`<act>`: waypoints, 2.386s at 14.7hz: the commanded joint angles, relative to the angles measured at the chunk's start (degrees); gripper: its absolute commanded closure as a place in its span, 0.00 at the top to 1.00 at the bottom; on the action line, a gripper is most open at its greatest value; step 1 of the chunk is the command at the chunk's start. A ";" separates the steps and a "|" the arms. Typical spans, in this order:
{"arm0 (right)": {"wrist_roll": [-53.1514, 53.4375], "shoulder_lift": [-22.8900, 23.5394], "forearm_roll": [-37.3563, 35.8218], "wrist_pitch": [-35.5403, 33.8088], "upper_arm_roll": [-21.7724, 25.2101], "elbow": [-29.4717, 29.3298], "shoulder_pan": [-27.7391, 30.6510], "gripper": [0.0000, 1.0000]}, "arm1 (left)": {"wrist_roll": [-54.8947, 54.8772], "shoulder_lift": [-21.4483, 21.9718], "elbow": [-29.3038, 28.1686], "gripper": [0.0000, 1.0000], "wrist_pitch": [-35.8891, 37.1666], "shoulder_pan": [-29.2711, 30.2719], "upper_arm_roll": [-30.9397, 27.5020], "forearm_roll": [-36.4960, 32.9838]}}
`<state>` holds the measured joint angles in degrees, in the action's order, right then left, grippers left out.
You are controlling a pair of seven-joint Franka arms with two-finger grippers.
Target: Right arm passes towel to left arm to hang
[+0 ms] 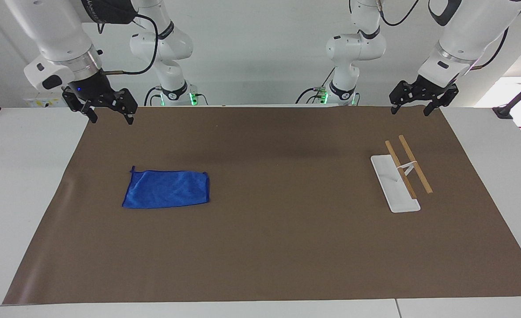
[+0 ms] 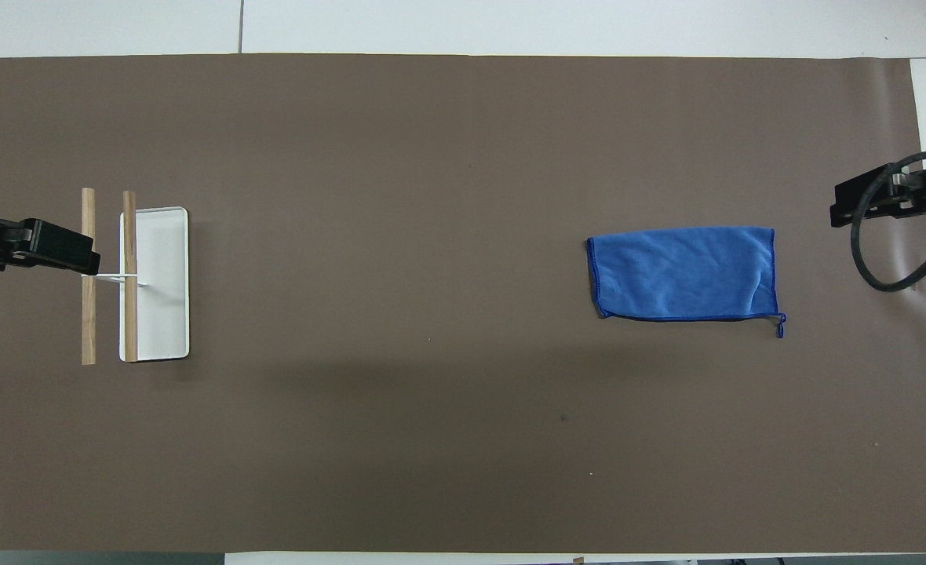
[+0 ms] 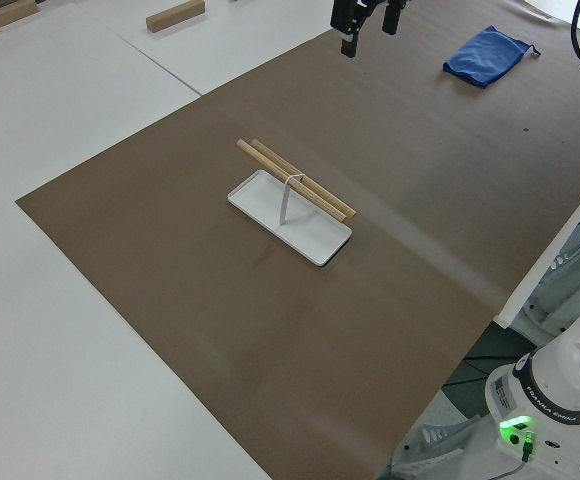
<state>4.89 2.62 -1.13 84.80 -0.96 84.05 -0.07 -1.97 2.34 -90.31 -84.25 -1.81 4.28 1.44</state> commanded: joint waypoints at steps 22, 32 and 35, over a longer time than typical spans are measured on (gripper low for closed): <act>-2.52 -9.22 1.13 31.63 -0.27 35.19 -0.19 1.00 | 0.57 0.91 -0.92 1.00 -0.74 0.14 0.11 -0.92; -9.98 -0.26 2.80 57.13 -0.27 49.46 1.65 1.00 | 0.57 0.91 -0.92 1.00 -0.74 0.14 0.11 -0.92; -11.83 2.57 2.80 60.04 -0.27 49.54 3.05 1.00 | 0.57 0.91 -0.92 1.00 -0.74 0.14 0.02 -0.92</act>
<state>-4.40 3.87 0.80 143.18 -0.90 133.49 1.34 -1.97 2.34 -90.31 -84.25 -1.81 4.28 1.44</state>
